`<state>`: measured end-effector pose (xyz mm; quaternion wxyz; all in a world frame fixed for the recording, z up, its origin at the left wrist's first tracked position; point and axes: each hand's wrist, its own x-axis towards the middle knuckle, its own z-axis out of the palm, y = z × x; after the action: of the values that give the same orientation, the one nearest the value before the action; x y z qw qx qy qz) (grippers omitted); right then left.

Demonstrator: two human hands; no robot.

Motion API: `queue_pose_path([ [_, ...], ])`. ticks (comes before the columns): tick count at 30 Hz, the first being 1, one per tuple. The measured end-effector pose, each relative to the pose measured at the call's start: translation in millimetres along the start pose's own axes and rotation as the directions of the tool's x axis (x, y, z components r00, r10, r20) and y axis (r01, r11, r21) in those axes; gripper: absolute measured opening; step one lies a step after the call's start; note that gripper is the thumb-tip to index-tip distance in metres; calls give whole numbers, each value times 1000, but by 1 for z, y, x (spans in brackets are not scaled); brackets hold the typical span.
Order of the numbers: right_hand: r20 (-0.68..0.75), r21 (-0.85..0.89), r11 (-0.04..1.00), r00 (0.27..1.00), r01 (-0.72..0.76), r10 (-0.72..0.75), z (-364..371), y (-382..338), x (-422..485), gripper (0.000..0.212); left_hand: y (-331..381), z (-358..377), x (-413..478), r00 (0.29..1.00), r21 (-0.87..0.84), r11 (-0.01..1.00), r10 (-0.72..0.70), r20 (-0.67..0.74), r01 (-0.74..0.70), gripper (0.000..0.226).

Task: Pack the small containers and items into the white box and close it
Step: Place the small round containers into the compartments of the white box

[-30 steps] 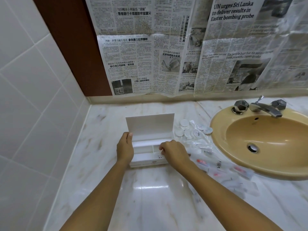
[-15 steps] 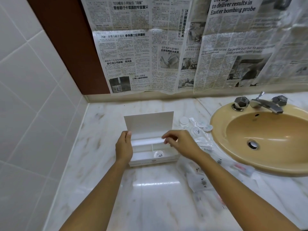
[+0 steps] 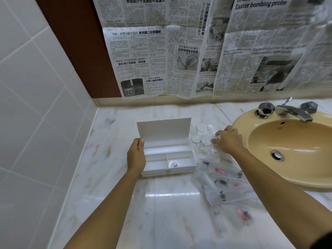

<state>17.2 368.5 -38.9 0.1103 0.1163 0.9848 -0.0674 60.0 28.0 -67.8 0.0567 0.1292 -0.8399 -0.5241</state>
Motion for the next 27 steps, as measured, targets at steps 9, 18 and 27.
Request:
queue_pose_path([
  [9, -261, 307, 950, 965, 59, 25, -4, 0, -9, 13, 0, 0, 0, 1000, -5, 1000, 4, 0, -4, 30],
  [18, -301, 768, 600, 953, 224, 29, -53, -11, -25, 7, -2, 0, 1, 1000, -8, 1000, -4, -4, 3, 30],
  [27, -138, 493, 758, 899, 426, -416, -31, -64, -75, 4, -1, 0, 0, 1000, -29, 1000, -9, -5, 9, 31],
])
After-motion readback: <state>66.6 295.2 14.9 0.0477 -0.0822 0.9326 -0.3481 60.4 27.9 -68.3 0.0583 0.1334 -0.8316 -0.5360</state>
